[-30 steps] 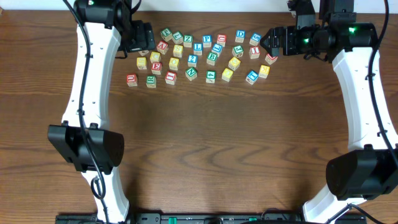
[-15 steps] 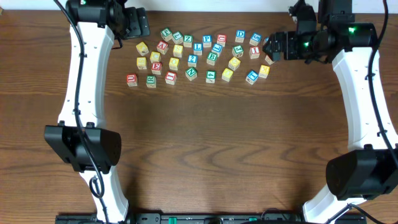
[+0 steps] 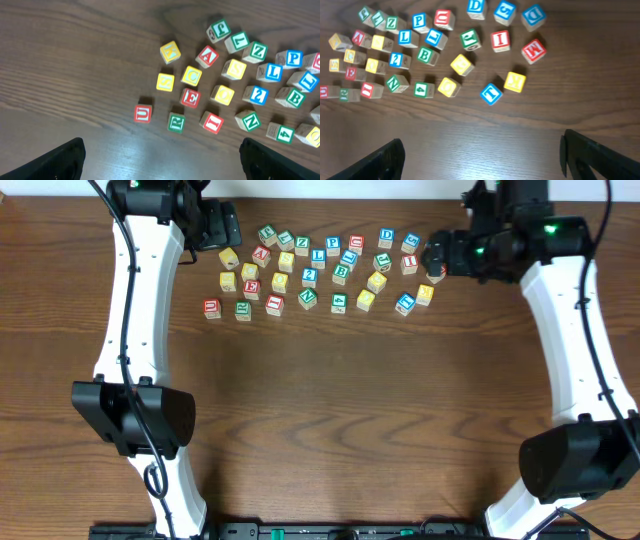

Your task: Spell out NEURIPS

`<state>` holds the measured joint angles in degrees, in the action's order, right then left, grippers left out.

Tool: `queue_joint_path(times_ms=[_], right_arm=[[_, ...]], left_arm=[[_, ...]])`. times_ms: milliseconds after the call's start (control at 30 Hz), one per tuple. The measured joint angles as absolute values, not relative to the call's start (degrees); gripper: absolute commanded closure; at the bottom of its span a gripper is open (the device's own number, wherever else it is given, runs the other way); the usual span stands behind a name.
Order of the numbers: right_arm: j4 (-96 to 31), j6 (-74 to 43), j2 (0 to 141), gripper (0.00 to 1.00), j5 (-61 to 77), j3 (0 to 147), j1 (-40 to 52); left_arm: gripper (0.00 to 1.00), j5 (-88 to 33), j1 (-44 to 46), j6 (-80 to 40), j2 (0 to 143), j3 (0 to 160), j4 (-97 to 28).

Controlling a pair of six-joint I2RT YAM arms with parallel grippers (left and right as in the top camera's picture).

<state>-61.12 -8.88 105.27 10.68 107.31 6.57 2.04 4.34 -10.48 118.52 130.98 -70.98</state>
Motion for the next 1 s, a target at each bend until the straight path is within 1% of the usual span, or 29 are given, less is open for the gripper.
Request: queue_joint_path(times_ms=[133,367,433,500,600,833,1000], right_arm=[[-62.50,-10.57,106.65,0.04,6.66,109.97,10.31],[-73.21,-11.53,121.34,0.07,2.20,132.88,14.57],[-74.89,-11.70,125.56,0.11,1.61,138.15,15.16],[-75.46,-12.53,129.73,0.11,1.10,141.86,15.59],[-75.44,-14.04,132.81,0.11,0.23,142.76,15.73],[-75.13,-15.84,135.59,0.01,-0.73,142.78,15.73],[-74.81,-15.99,135.59,0.01,-0.93,143.13,15.57]], left_arm=[[0.03,2.00,4.36,-10.48,118.52,130.98,-72.12],[0.03,1.85,4.36,-10.48,118.52,130.98,-73.28],[0.03,1.87,4.40,-10.50,118.52,130.98,-73.28],[0.03,1.87,4.47,-10.48,118.52,130.98,-73.30],[0.03,1.87,4.80,-10.48,118.52,130.98,-73.69],[0.03,1.87,7.03,-10.48,119.22,130.98,-73.73],[0.03,1.87,8.75,-10.48,122.54,130.98,-73.47]])
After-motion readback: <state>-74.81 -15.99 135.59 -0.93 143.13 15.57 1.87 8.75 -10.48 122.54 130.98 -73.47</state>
